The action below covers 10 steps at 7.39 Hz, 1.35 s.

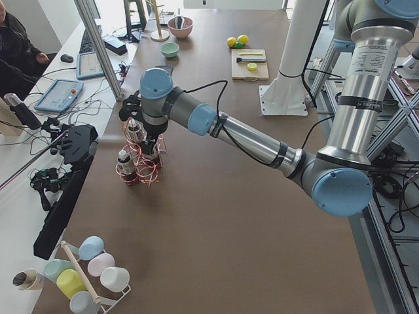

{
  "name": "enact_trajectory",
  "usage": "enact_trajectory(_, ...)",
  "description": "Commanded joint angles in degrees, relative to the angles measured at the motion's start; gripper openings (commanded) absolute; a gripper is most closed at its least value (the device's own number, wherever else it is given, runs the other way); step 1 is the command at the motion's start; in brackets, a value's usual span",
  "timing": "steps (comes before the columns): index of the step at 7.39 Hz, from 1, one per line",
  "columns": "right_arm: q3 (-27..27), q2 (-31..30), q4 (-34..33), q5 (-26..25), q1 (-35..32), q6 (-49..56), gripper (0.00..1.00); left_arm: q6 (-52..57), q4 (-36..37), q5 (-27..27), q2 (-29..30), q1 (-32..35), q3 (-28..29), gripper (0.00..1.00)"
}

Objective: Place tea on tray
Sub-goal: 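Reach the left gripper down into the copper rack around a tea bottle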

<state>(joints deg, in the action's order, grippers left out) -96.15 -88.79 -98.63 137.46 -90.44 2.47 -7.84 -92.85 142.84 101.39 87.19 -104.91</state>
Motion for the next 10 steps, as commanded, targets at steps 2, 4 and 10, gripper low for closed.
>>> enact_trajectory(2, 0.26, -0.95, 0.01, -0.17, 0.00, -0.01, 1.00, -23.45, -9.71, -4.83, 2.24, -3.76, -0.91, 0.98)
enact_trajectory(4, 0.79, -0.86, 0.01, -0.35, 0.00, 0.08, 1.00, -26.26, -24.75, -9.11, -4.58, -6.48, -0.74, 0.98)
enact_trajectory(10, 1.94, 0.02, 0.10, -0.44, 0.00, 0.17, 1.00, -38.30, -23.43, -25.75, -1.11, -19.76, -1.00, 0.98)
